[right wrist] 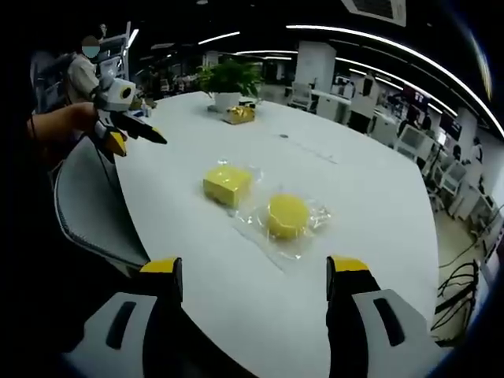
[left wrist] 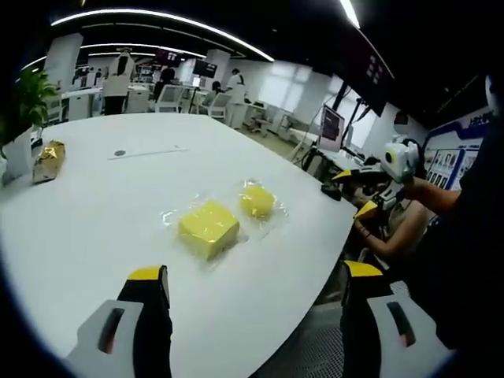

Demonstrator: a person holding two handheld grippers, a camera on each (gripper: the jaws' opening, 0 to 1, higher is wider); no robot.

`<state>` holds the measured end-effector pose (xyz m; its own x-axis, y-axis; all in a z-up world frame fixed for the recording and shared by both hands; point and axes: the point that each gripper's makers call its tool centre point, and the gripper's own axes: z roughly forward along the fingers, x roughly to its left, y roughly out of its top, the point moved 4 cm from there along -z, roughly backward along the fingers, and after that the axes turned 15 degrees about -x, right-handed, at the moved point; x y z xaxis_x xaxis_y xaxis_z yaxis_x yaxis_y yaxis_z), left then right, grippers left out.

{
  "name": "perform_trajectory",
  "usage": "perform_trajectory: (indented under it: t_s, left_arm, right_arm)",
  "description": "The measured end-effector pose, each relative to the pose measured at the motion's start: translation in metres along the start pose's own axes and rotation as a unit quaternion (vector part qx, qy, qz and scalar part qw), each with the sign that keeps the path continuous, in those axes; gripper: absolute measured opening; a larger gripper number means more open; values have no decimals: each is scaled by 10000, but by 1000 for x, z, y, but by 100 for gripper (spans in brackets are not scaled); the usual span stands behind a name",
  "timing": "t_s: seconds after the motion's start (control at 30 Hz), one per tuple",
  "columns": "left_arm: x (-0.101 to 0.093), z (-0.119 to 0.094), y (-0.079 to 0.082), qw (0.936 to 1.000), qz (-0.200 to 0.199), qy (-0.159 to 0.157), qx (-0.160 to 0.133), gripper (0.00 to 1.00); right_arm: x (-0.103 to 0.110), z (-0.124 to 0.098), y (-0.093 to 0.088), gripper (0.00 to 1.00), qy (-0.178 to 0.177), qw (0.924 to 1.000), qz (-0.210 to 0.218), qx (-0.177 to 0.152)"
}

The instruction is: Compare the silicone blocks by pressing each to a similar depth, holding the contact briefly, and releasing to observe deformation and rebound differences across the visible hardness samples.

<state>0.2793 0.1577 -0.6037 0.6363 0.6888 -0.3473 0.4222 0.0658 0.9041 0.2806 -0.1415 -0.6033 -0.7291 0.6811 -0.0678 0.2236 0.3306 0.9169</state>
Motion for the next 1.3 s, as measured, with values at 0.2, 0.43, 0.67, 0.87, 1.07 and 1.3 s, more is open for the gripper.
perform_trajectory:
  t_s: [0.2,0.43,0.67,0.87,1.07,1.3]
  left_arm:
    - [0,-1,1,10000,-2,-19,-37,91]
    - [-4,1,0,9997,194,-119,-30,97]
    - [-2,1,-2,10000,38,-2,21,99]
    - [-3,1,0,10000,77,-38,-3,99]
    - [-4,2,-2,9999,87,-82,41,99]
    - [-5,2,0,9999,82,-83,10,99]
  right_arm:
    - [0,-1,-2,69,-13,10000,17,40]
    - [-2,-1,-4,69,-45,10000,40,51]
    - [-6,0,-1,77,-149,9999,24,-21]
    - [-8,2,-1,94,-302,9994,124,-108]
    - [-12,2,1,96,-371,9988,270,-194]
    - [-9,2,-1,96,-303,9992,227,-135]
